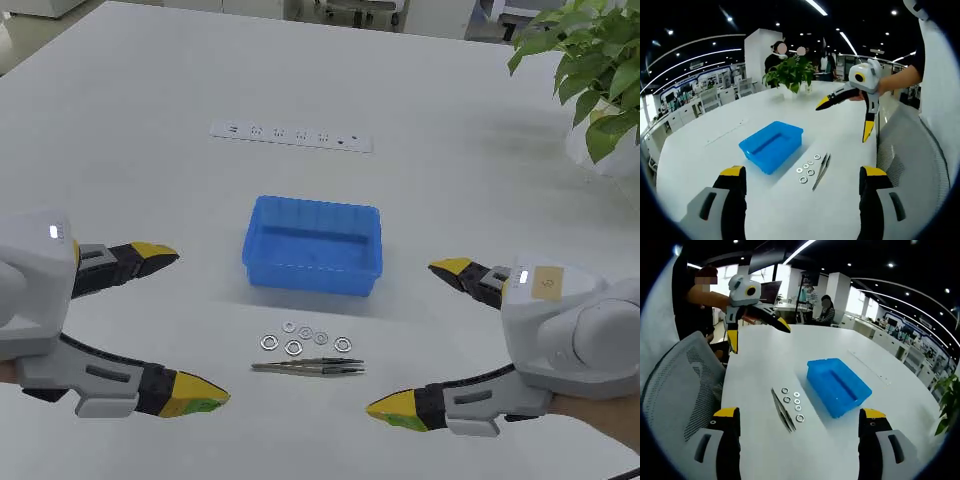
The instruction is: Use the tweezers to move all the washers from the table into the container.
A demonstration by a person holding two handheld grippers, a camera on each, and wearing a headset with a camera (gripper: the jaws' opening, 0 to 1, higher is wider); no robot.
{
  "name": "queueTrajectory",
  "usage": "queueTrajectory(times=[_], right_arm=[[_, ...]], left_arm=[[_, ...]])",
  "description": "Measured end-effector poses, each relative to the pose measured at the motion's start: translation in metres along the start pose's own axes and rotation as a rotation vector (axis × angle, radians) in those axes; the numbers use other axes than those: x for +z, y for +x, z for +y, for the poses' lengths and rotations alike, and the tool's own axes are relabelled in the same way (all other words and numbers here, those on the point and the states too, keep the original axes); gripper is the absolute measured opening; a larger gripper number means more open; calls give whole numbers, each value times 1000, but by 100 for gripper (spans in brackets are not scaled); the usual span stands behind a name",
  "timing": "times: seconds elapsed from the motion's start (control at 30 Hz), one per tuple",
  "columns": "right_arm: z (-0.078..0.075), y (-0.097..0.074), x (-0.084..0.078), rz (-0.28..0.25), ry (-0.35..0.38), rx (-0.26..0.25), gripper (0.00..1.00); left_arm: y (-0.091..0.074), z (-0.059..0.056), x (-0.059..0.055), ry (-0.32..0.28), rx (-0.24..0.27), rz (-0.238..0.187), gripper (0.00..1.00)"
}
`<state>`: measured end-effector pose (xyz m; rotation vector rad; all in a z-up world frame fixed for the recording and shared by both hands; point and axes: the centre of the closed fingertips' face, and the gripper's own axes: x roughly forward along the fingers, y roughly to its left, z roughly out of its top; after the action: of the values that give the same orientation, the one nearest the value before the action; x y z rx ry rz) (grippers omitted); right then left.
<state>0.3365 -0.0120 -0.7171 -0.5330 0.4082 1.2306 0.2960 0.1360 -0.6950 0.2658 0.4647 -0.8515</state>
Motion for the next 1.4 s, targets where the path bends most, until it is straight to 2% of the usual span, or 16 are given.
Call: queueTrajectory(times=[0.1,0.67,0.83,1.2,1.3,1.4], right_arm=[[-1,0,-1,1,9,1,99],[-1,-2,8,-17,-6,-5,100],[1,-2,9,-18,-10,-4,100],[3,-2,7,-9,-9,1,100],[4,-2,6,-4,-9,3,100],[4,-2,6,-5,-10,4,99]], left_arm=[[0,2,-1,36,13,10,99],[-3,3,-3,34,14,15,99],[-4,2,-4,65,21,12,98],[-5,3,-6,64,25,22,99],[-5,1,-3,49,21,4,99],[-5,3,-3,52,30,5,99]])
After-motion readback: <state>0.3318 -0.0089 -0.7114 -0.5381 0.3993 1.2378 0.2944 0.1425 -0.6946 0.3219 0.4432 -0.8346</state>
